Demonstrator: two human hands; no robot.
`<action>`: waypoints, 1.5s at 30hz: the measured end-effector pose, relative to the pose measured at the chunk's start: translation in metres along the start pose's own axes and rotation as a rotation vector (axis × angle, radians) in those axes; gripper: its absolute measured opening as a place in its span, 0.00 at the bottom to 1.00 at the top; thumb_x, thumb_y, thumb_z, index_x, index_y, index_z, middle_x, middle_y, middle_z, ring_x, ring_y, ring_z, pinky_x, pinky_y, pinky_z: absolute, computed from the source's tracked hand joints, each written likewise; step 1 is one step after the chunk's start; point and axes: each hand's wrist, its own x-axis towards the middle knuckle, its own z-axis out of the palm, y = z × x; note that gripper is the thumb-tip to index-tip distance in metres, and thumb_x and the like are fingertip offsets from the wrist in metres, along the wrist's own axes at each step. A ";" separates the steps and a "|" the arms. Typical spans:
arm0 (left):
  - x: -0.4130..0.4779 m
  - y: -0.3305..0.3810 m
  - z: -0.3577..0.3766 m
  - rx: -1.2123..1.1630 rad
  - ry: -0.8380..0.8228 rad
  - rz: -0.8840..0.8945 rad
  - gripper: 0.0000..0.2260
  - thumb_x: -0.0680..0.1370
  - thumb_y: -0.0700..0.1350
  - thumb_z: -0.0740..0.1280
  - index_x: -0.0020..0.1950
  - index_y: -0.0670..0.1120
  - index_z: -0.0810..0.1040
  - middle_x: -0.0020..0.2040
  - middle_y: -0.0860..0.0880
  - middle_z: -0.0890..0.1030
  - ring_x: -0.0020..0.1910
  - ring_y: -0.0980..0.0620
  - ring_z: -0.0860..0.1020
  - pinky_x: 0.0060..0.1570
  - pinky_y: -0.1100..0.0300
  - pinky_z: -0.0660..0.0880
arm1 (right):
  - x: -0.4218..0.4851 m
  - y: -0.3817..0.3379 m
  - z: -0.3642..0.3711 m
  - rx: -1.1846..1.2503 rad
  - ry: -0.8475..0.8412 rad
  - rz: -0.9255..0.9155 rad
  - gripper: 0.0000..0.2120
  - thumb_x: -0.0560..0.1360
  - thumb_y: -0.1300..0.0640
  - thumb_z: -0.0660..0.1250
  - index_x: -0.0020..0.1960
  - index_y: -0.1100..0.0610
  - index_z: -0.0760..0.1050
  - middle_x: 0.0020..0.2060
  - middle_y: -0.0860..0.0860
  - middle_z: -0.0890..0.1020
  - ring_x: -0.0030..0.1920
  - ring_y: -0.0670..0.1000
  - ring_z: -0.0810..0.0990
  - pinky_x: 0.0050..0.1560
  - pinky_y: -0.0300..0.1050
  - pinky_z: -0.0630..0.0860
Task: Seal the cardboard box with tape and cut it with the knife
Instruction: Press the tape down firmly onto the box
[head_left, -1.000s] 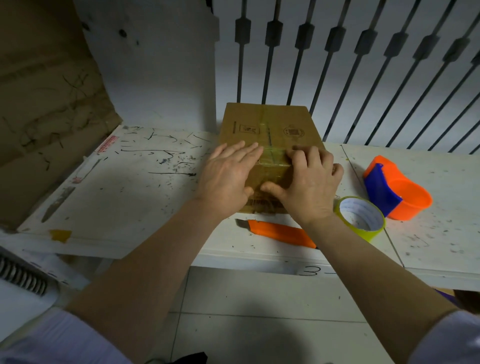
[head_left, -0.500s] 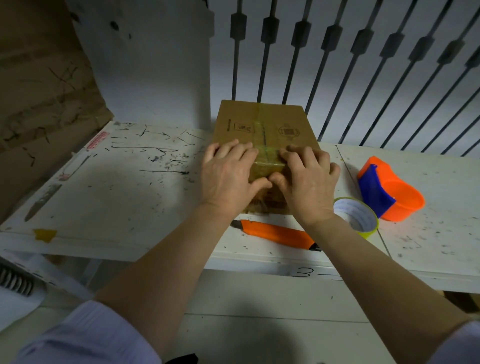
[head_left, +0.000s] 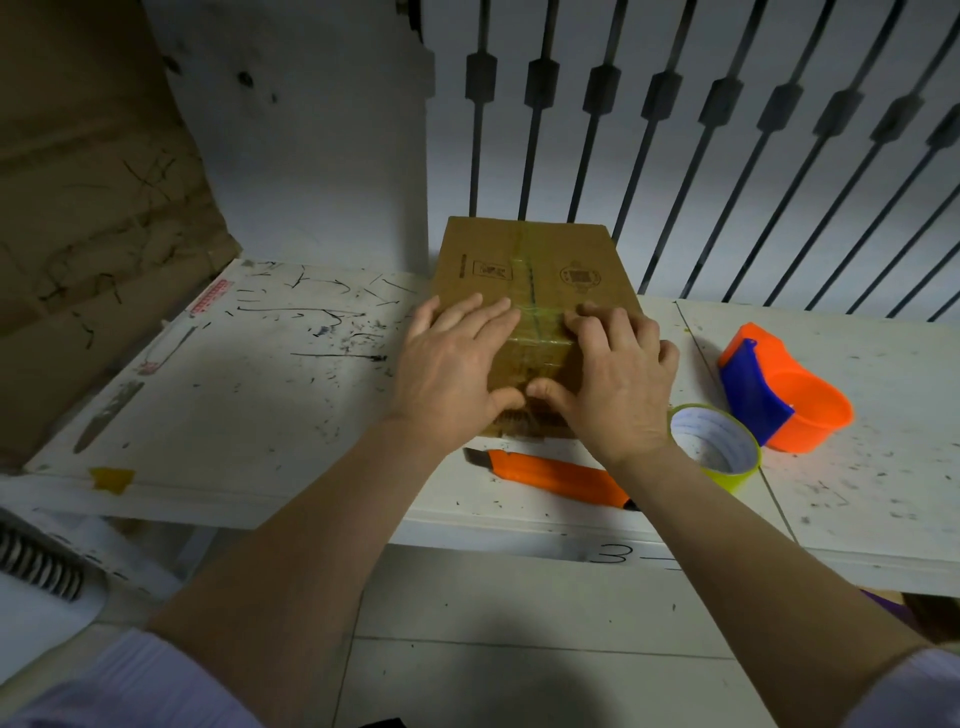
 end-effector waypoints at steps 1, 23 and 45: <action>0.001 0.001 0.000 -0.034 0.026 -0.023 0.32 0.69 0.61 0.68 0.69 0.50 0.68 0.71 0.53 0.70 0.72 0.52 0.65 0.73 0.47 0.53 | 0.000 -0.001 0.000 -0.004 0.003 0.002 0.33 0.61 0.36 0.72 0.60 0.52 0.73 0.60 0.54 0.77 0.59 0.61 0.73 0.53 0.58 0.70; 0.002 0.005 -0.008 -0.250 0.039 -0.105 0.26 0.71 0.56 0.69 0.68 0.54 0.69 0.66 0.51 0.76 0.70 0.51 0.69 0.73 0.49 0.51 | 0.004 0.000 -0.005 0.151 -0.039 0.076 0.23 0.72 0.36 0.59 0.58 0.50 0.74 0.57 0.51 0.77 0.59 0.59 0.70 0.55 0.55 0.67; 0.010 0.016 -0.010 0.113 -0.040 -0.048 0.26 0.72 0.54 0.67 0.69 0.54 0.66 0.71 0.56 0.69 0.66 0.50 0.65 0.62 0.48 0.59 | 0.005 -0.012 -0.012 -0.029 -0.105 -0.199 0.27 0.64 0.47 0.73 0.62 0.52 0.74 0.60 0.49 0.81 0.58 0.55 0.78 0.56 0.54 0.64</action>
